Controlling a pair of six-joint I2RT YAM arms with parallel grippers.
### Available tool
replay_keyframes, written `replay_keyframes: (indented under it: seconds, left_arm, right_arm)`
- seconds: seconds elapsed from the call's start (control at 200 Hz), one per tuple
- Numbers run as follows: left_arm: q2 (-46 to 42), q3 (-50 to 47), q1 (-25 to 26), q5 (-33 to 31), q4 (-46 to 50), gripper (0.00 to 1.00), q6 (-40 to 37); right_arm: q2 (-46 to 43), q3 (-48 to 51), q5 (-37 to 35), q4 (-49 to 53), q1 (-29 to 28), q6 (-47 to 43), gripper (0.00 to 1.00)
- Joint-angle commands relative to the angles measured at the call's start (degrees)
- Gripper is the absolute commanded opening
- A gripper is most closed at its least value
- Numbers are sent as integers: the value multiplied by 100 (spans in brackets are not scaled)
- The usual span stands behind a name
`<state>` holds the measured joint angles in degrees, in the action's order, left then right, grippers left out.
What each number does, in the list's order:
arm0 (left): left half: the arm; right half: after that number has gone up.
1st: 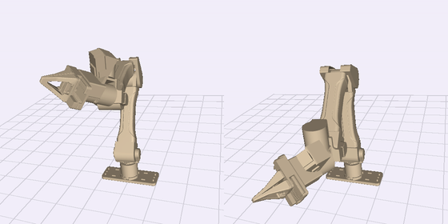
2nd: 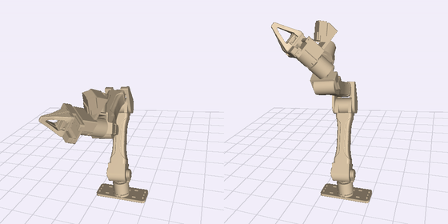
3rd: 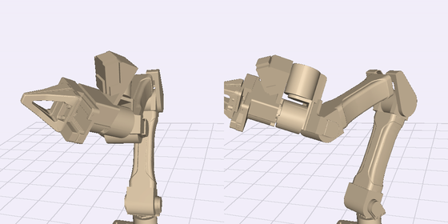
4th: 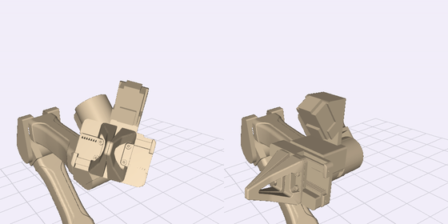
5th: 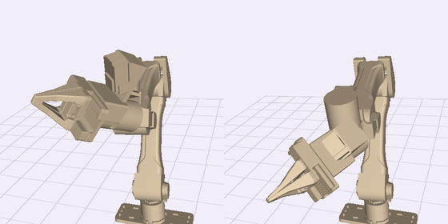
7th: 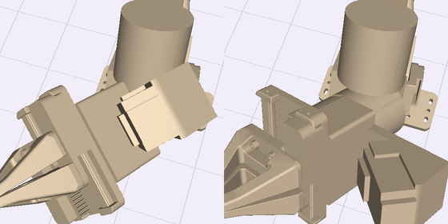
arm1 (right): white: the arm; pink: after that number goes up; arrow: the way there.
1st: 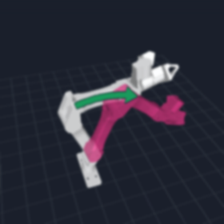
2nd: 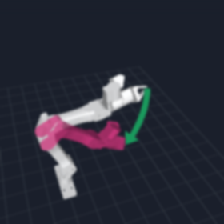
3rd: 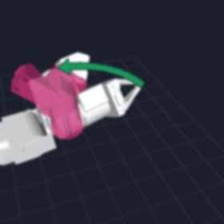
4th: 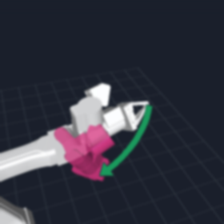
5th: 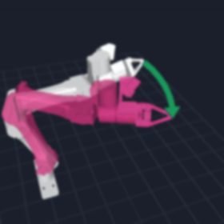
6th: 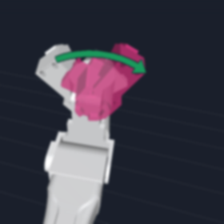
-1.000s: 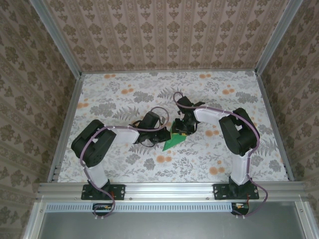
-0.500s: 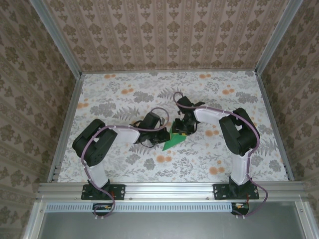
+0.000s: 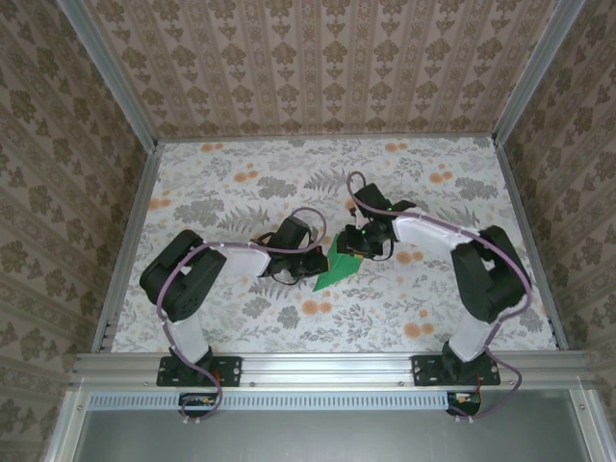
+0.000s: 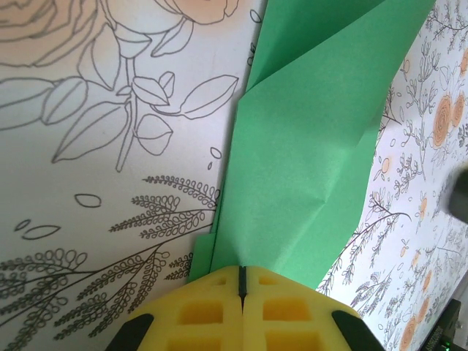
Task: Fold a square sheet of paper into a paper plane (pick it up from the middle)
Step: Fourth fold the wing at the center of the table.
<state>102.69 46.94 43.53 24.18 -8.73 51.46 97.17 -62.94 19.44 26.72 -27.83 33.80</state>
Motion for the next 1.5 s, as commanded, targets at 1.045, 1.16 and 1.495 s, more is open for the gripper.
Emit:
replay_keyframes:
  seconds: [1.045,1.16,1.495]
  left_arm:
    - [165,-320,33,-553,1260,0,318]
    - [164,-355,26,-556,1269,0,327]
    - [135,-335,27,-530,1249,0,295]
  right_arm:
    - [1385,515,1136,-1707,683,-962,5]
    - [1471,415,973,-1765,945,-795,5]
    - [1387,237,685,-1975,1532,-466,5]
